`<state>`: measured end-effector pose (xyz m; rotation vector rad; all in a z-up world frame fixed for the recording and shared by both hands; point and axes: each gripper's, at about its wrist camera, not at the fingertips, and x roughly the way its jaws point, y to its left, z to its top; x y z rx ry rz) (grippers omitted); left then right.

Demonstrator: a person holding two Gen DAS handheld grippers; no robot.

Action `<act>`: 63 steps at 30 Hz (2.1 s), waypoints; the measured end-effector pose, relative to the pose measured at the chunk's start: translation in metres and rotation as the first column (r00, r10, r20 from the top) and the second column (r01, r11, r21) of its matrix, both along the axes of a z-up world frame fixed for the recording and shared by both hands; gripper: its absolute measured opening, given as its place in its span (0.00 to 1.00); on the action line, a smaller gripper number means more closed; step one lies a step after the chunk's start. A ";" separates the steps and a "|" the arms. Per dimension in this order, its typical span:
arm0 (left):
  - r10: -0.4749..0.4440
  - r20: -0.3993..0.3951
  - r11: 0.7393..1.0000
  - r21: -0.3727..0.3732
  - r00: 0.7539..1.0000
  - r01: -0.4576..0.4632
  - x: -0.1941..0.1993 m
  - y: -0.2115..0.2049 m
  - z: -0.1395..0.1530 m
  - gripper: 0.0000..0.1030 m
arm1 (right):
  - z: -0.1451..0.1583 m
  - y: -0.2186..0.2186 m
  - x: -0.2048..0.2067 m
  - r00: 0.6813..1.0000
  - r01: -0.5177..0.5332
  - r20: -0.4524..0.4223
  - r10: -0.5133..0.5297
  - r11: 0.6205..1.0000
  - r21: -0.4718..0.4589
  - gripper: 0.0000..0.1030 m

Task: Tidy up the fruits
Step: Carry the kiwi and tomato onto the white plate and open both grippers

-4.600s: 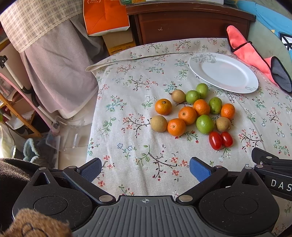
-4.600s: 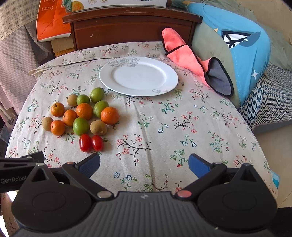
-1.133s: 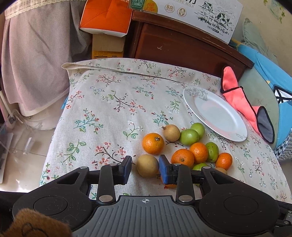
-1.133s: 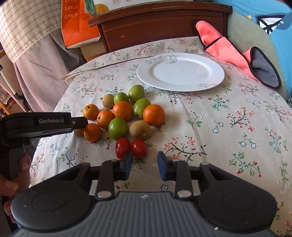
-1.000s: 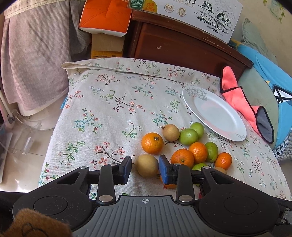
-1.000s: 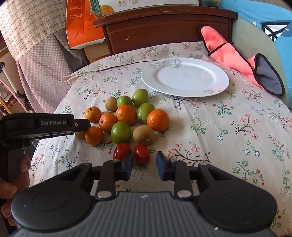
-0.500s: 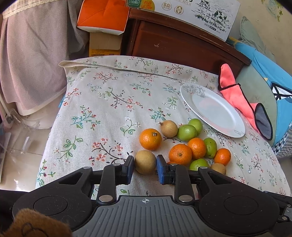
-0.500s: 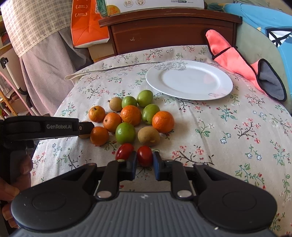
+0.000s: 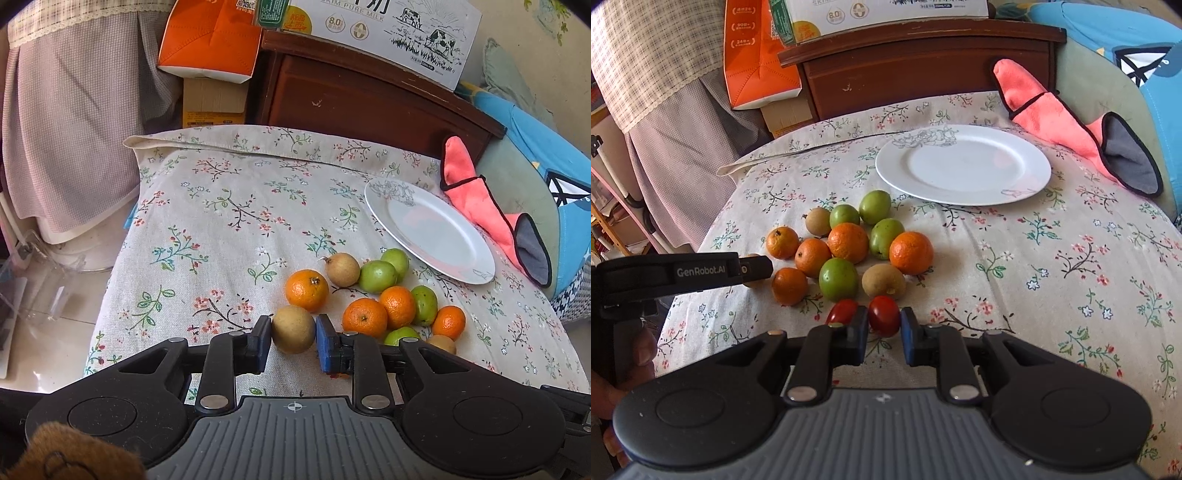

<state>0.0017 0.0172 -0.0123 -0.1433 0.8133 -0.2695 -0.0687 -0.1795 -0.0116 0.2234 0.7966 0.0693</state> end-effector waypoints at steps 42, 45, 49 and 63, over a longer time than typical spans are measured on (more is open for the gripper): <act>-0.266 0.039 0.963 -0.033 0.963 0.267 0.068 -0.078 0.033 0.23 | 0.034 -0.083 0.080 0.997 0.067 -0.039 -0.062 0.988 0.140 0.18; -0.273 0.037 0.961 -0.028 0.961 0.275 0.079 -0.085 0.030 0.23 | 0.030 -0.084 0.091 0.997 0.071 -0.047 -0.065 0.988 0.139 0.18; -0.272 0.014 0.961 -0.041 0.962 0.272 0.095 -0.093 0.024 0.23 | 0.025 -0.086 0.103 0.996 0.079 -0.059 -0.071 0.987 0.140 0.18; -0.270 -0.009 0.962 -0.040 0.963 0.270 0.132 -0.118 0.006 0.23 | 0.011 -0.098 0.140 0.993 0.108 -0.061 -0.102 0.989 0.098 0.18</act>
